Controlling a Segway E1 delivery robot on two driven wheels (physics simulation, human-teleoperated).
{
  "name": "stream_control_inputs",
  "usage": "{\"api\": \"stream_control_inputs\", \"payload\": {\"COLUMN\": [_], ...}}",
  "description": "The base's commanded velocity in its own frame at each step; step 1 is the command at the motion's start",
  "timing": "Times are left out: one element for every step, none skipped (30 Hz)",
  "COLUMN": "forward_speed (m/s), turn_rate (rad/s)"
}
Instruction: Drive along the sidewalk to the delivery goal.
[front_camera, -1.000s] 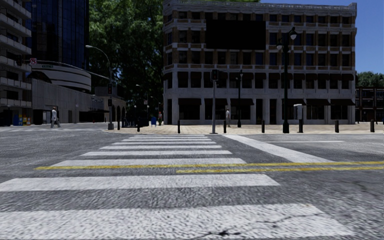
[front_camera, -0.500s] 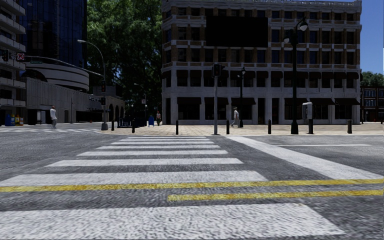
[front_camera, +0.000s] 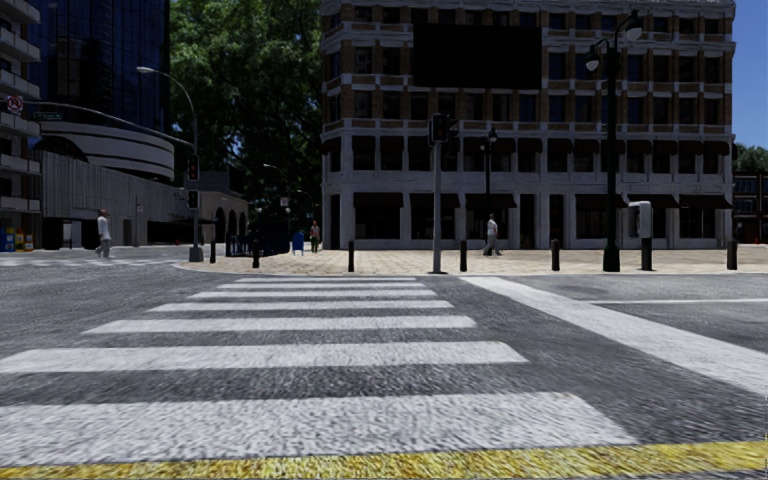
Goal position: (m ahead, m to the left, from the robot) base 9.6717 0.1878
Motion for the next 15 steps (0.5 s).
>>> {"api": "stream_control_inputs", "payload": {"forward_speed": [2.0,2.0,2.0,2.0,2.0,2.0,2.0,2.0,2.0,2.0,2.0,2.0,2.0,2.0,2.0], "turn_rate": [0.0,0.0,0.0,0.0,0.0,0.0,0.0,0.0,0.0,0.0,0.0,0.0,0.0,0.0,0.0]}}
